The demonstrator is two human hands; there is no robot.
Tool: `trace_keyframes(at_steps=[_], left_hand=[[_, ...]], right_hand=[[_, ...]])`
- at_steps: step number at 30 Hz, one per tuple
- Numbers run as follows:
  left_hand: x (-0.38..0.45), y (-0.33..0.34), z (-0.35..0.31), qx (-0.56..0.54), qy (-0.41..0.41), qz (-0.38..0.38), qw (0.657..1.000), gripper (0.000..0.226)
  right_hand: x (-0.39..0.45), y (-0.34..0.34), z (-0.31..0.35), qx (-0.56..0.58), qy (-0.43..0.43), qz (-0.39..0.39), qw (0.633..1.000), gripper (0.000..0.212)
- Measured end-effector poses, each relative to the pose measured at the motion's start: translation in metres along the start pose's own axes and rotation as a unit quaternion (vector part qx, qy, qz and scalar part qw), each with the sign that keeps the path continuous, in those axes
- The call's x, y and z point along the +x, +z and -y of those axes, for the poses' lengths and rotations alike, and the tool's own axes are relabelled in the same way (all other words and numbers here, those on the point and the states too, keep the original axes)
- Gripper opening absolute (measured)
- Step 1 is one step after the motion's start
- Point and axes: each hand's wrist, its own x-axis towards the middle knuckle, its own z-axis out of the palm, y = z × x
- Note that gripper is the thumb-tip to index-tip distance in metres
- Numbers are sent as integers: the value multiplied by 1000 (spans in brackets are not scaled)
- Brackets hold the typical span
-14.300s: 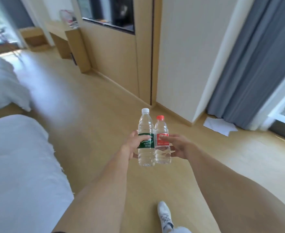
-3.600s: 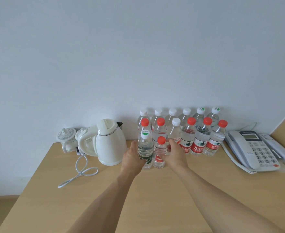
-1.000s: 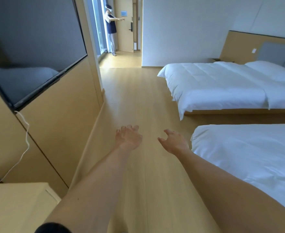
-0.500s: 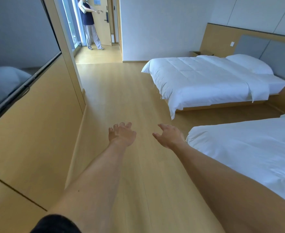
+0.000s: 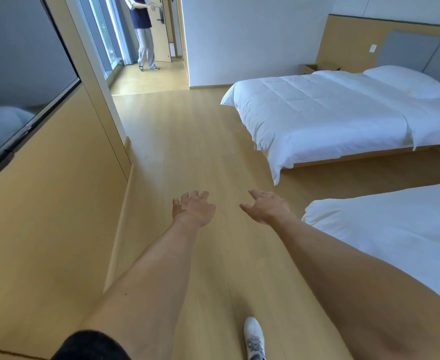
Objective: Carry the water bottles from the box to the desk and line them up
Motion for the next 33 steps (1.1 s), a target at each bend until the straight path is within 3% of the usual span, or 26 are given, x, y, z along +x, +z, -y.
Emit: trace_keyframes(at_steps=[16,25,33], left_hand=[[218,-56,-72,-25,-51,34,998,55],[341,-73,-44,-32,-73,55,995,54],[503,-115,-2,-59,-48,51,996,52]], right_hand=[[250,-70,-25,9,-36,68,997,68],[365,-76,-4,5,-31,83,996,68],[505,-109,54,4,14,83,996,68]])
